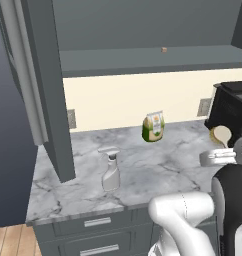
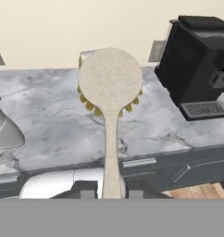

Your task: Pick the spray and dish brush from the cabinet and place them on the counter.

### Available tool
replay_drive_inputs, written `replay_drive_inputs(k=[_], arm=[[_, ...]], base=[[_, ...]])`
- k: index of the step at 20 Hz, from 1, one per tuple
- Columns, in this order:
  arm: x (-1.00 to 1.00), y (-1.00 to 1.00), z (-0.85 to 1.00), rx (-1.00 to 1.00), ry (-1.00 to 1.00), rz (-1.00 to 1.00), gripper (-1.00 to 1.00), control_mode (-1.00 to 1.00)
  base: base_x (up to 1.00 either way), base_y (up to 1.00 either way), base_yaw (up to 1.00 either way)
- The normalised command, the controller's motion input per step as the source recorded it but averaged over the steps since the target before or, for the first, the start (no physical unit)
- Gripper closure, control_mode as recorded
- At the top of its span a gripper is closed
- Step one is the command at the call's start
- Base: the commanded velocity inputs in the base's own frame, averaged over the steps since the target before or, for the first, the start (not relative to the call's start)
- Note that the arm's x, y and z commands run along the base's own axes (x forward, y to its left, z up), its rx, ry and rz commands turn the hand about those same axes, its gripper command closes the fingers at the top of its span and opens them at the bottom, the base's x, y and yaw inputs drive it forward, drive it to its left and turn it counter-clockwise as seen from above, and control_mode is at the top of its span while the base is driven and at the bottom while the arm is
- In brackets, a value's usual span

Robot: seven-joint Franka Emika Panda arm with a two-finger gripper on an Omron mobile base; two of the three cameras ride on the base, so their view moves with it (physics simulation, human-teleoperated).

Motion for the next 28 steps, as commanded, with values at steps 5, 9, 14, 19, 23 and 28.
replay_drive_inputs(k=[5, 9, 14, 19, 23, 28], arm=[[0.64, -0.01, -0.62, 0.00, -0.09, 0.02, 1.00, -1.00], [0.72, -0.05, -0.69, 0.00, -0.07, 0.02, 1.00, -1.00], [0.76, -0.10, -0.65, 0.00, -0.09, 0.04, 1.00, -1.00], [0.76, -0.02, -0.84, 0.00, -0.04, 0.22, 1.00, -1.00], [0.36, 0.07, -1.00, 0.00, 0.00, 0.22, 1.00, -1.00], [0.18, 0.12, -0.76, -0.01, 0.00, 0.21, 1.00, -1.00]], base=[[0.00, 0.00, 0.00], [0.00, 0.00, 0.00], [0.00, 0.00, 0.00], [0.00, 0.00, 0.00], [0.00, 0.00, 0.00], [0.00, 0.00, 0.00]])
